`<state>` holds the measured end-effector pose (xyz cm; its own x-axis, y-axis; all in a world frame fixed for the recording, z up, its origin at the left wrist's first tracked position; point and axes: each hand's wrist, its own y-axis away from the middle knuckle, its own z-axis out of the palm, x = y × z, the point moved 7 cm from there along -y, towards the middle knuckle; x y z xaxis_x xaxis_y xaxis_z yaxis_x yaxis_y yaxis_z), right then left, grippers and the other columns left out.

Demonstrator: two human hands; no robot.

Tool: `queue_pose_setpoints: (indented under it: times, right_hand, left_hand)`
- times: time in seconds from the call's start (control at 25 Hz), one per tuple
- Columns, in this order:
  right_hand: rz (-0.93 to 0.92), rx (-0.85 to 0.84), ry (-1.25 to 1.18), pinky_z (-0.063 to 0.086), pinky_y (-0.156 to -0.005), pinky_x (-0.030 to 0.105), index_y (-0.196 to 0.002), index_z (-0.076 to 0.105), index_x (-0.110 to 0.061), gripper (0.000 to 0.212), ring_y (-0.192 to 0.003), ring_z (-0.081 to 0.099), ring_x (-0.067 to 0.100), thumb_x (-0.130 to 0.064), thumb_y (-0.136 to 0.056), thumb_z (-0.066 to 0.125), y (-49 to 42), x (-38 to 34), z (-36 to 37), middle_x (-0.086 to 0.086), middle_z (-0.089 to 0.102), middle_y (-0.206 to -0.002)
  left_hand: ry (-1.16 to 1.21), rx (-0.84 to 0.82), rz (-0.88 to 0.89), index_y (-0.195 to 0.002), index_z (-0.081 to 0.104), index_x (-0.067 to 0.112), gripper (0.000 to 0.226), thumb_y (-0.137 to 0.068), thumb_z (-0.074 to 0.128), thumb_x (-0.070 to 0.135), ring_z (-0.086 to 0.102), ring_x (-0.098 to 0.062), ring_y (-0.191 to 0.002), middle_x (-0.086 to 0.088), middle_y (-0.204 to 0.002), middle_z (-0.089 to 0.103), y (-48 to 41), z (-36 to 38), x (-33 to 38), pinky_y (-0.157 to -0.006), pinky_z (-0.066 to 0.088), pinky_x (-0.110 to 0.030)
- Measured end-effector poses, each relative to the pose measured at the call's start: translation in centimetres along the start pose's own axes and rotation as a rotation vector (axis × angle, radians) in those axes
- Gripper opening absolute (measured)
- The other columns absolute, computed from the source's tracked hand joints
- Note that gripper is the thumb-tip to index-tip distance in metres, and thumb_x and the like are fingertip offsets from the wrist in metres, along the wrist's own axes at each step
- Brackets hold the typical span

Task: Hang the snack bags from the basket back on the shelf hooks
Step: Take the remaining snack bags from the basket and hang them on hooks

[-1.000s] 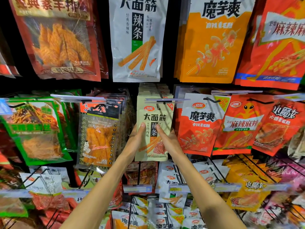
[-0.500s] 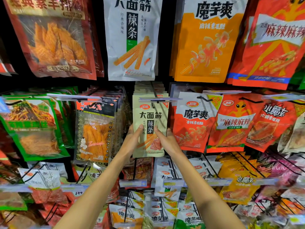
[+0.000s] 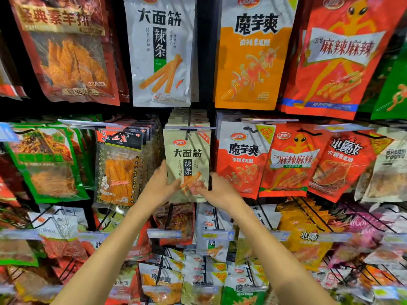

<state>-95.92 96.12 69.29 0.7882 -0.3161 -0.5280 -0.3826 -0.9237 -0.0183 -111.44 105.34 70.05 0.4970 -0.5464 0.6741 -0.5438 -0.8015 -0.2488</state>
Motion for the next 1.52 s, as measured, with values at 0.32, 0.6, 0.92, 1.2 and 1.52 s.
queue_pose_setpoints:
  times: [0.32, 0.6, 0.92, 1.2, 1.52]
  right_hand:
    - [-0.096, 0.009, 0.448, 0.034, -0.11, 0.051, -0.143, 0.041, -0.012, 0.058, -0.141, 0.031, 0.036, -0.046, -0.096, 0.051, 4.1, 1.5, -2.5, 0.016, 0.038, -0.149]
    - [-0.077, 0.04, 0.497, 0.033, -0.109, 0.05, -0.15, 0.033, -0.014, 0.065, -0.139, 0.032, 0.034, -0.048, -0.097, 0.05, 7.1, 4.8, -5.0, 0.014, 0.035, -0.152]
    - [-0.053, 0.04, 0.48, 0.034, -0.11, 0.053, -0.149, 0.034, -0.014, 0.064, -0.139, 0.032, 0.037, -0.047, -0.097, 0.051, 7.8, 9.0, -8.0, 0.016, 0.036, -0.15]
    - [-0.004, 0.096, 0.312, 0.04, -0.106, 0.049, -0.148, 0.032, -0.013, 0.061, -0.134, 0.036, 0.033, -0.044, -0.098, 0.05, 4.7, 10.9, -9.2, 0.011, 0.039, -0.146]
    - [0.025, 0.415, -0.38, 0.04, -0.109, 0.04, -0.146, 0.038, -0.021, 0.07, -0.133, 0.044, 0.021, -0.058, -0.09, 0.057, 0.7, 13.4, -9.3, -0.001, 0.048, -0.143]
  left_hand:
    - [-0.659, -0.005, -0.05, -0.137, 0.048, 0.018, 0.054, -0.095, 0.048, 0.05, 0.05, -0.032, -0.121, -0.008, -0.134, 0.051, 4.4, 0.1, 2.8, -0.091, 0.05, -0.047]
    - [-0.76, -0.098, -0.016, -0.146, 0.038, 0.023, 0.056, -0.096, 0.045, 0.048, 0.04, -0.034, -0.132, -0.008, -0.144, 0.044, 6.1, 2.6, 7.5, -0.1, 0.04, -0.049]
    - [-0.716, -0.15, 0.046, -0.134, 0.05, 0.018, 0.05, -0.095, 0.049, 0.049, 0.039, -0.034, -0.133, -0.011, -0.142, 0.046, 3.8, 7.1, 10.7, -0.098, 0.044, -0.048]
    - [-0.243, -0.052, -0.004, -0.141, 0.047, 0.012, 0.052, -0.096, 0.057, 0.036, 0.054, -0.031, -0.119, -0.015, -0.126, 0.061, 0.6, 7.8, 11.0, -0.094, 0.045, -0.038]
    - [0.272, 0.172, -0.034, -0.15, 0.032, 0.019, 0.059, -0.098, 0.056, 0.036, 0.054, -0.009, -0.107, 0.012, -0.114, 0.052, -2.0, 7.6, 10.8, -0.081, 0.034, -0.017]
